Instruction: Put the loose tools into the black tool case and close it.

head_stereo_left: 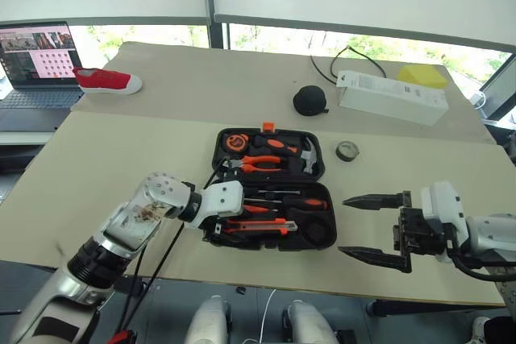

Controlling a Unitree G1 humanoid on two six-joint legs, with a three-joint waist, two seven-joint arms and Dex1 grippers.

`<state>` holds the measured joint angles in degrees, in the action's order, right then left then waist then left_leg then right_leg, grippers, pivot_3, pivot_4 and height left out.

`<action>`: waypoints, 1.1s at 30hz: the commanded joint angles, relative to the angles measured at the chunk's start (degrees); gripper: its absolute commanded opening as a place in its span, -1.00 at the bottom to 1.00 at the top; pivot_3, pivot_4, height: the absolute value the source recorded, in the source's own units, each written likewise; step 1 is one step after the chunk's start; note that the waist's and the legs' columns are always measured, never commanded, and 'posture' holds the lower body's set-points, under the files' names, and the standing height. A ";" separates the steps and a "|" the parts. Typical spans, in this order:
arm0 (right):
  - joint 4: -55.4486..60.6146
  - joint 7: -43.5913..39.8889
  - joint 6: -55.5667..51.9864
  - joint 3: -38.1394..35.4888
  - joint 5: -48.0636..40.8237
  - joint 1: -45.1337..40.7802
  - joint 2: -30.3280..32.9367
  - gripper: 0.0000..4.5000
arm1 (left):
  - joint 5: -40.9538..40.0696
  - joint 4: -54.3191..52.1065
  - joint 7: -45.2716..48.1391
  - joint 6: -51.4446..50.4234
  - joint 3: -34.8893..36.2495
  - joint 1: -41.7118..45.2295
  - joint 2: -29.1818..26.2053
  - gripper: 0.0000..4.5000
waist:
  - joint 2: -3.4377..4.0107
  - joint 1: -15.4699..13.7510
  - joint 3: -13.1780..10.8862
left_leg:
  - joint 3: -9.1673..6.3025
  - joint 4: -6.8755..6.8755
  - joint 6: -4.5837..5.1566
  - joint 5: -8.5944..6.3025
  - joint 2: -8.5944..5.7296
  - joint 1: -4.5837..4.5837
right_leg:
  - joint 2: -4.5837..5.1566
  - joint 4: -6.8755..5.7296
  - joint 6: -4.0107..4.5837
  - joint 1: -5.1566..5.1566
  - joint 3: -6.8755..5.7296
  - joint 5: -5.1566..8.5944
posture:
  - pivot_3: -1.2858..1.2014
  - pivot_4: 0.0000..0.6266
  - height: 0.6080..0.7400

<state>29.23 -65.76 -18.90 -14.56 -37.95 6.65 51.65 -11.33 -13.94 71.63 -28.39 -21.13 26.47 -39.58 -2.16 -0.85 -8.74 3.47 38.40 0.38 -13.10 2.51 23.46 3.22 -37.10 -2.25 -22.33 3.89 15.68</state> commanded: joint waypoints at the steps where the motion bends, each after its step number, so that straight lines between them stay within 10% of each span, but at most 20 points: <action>1: 0.68 0.21 0.20 -0.49 -0.52 -0.99 -0.41 1.00 | -6.74 2.16 0.56 7.35 7.11 0.08 3.97 0.66 | -0.01 -0.04 -0.01 | -0.03 0.05 0.02 -0.01 -0.01 0.04 | 0.02 0.00 -0.02 0.00 -0.02 -0.01 | 0.03 -0.52 1.00; 7: -0.31 -0.03 0.31 -0.72 -0.44 -0.65 -1.08 1.00 | -11.03 6.67 6.52 14.33 13.17 -1.20 1.38 0.66 | 0.00 0.86 -0.01 | -0.18 0.26 0.08 -0.05 0.11 0.23 | -0.11 -0.05 0.01 -0.11 -0.10 -0.03 | 0.03 -0.52 1.00; 18: -1.05 1.57 1.10 -0.24 0.93 0.60 -4.00 1.00 | -7.03 9.61 6.66 21.54 10.63 -5.40 1.84 -0.98 | 0.00 0.37 -0.01 | -0.12 0.34 0.08 -0.05 0.07 0.27 | -0.03 -0.03 -0.03 -0.07 -0.11 -0.05 | 0.03 -0.52 1.00; 33: -1.77 2.47 1.64 0.51 2.72 0.58 -5.54 1.00 | 4.78 13.38 -1.98 16.29 1.08 -7.62 3.82 -0.98 | 0.22 0.27 0.23 | -0.08 0.37 0.09 -0.05 0.06 -0.09 | -0.04 -0.04 -0.06 0.21 -0.05 -0.10 | 0.03 -0.52 1.00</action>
<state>27.32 -63.47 -18.74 -13.71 -35.01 7.36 46.39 -9.73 -2.66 71.09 -7.35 -17.74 20.34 -35.04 -1.94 -0.57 -8.51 3.40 38.76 0.47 -13.16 2.57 23.35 3.18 -37.14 -2.31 -22.12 3.87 15.58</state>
